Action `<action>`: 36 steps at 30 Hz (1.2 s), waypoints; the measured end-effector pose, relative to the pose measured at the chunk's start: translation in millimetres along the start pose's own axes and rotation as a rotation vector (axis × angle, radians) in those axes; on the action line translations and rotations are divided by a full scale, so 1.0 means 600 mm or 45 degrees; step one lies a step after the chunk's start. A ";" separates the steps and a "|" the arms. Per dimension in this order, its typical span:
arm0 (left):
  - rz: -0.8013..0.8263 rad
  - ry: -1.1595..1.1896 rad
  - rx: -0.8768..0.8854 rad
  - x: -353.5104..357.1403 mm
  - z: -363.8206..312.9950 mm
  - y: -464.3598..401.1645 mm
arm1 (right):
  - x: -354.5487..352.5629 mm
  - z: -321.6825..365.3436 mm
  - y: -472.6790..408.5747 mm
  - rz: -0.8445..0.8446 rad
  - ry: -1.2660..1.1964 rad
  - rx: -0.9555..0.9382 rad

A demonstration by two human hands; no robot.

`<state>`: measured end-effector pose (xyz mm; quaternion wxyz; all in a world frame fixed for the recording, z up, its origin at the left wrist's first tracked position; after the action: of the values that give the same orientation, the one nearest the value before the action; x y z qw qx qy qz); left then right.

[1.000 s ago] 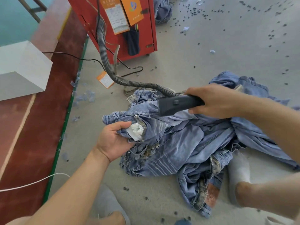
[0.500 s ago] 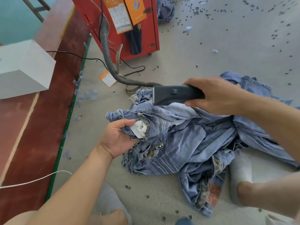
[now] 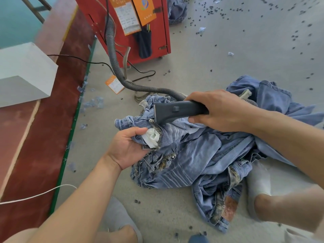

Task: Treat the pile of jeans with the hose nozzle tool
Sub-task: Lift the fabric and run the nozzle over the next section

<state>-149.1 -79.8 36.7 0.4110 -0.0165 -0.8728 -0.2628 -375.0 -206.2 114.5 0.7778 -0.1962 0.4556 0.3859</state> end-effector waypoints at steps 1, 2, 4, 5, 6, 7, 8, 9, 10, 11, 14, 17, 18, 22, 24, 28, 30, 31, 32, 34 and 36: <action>-0.001 -0.014 -0.002 0.001 0.000 0.000 | 0.000 -0.001 0.000 -0.016 -0.008 0.005; -0.007 -0.023 -0.006 0.002 -0.001 0.001 | -0.002 -0.005 0.000 -0.035 -0.011 0.015; -0.016 -0.024 -0.009 0.003 -0.001 0.002 | -0.009 -0.017 -0.001 -0.084 -0.016 0.051; -0.016 -0.023 -0.004 0.003 -0.002 0.002 | -0.014 -0.023 0.000 -0.109 -0.017 0.074; -0.018 -0.020 0.002 0.002 -0.002 0.003 | -0.020 -0.031 0.000 -0.125 -0.010 0.097; -0.022 -0.014 0.006 0.000 -0.002 0.004 | -0.026 -0.039 0.002 -0.130 0.006 0.118; -0.027 -0.008 0.008 -0.001 -0.002 0.004 | -0.031 -0.046 0.003 -0.117 0.028 0.138; -0.034 -0.001 0.010 -0.002 -0.002 0.004 | -0.033 -0.050 0.005 -0.085 0.048 0.155; -0.044 0.009 0.012 -0.002 -0.002 0.004 | -0.031 -0.052 0.007 -0.038 0.061 0.167; -0.058 0.018 0.014 -0.002 -0.001 0.004 | -0.028 -0.049 0.007 0.017 0.073 0.169; -0.078 0.007 0.003 -0.002 0.000 0.003 | -0.007 -0.022 0.007 0.135 0.086 0.114; -0.028 -0.009 -0.016 0.002 0.002 0.004 | 0.002 0.007 0.005 0.063 0.023 0.036; -0.018 -0.019 -0.022 0.003 0.003 0.003 | 0.001 0.014 0.004 0.018 -0.015 0.011; -0.052 -0.050 -0.029 0.001 0.007 0.003 | -0.018 0.012 -0.006 -0.140 -0.110 0.019; -0.051 -0.040 -0.013 0.001 0.004 0.004 | -0.032 -0.009 -0.008 -0.171 -0.056 0.075; -0.130 -0.042 0.038 -0.002 -0.004 0.002 | -0.031 -0.057 0.000 -0.014 0.109 0.216; -0.194 -0.051 0.037 -0.005 -0.003 0.001 | -0.015 -0.059 0.002 0.103 0.146 0.236; -0.221 -0.053 0.031 -0.006 -0.002 0.001 | -0.006 -0.054 0.003 0.157 0.138 0.219; -0.246 -0.061 0.026 -0.007 -0.001 0.001 | 0.002 -0.046 0.003 0.190 0.120 0.189; -0.297 -0.081 0.036 -0.012 -0.003 0.001 | 0.011 -0.031 0.001 0.152 0.081 0.140; -0.325 -0.083 0.072 -0.016 -0.008 0.001 | 0.005 -0.024 -0.005 0.012 0.011 0.171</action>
<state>-139.1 -79.9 32.8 0.3459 0.0978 -0.8877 -0.2877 -379.6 -216.4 104.3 0.7854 -0.1433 0.4848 0.3572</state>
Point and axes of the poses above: each hand's wrist, its own y-axis away from the middle knuckle, its own x-axis out of the palm, z = x × y, the point moved 3 cm from there along -y, towards the middle knuckle
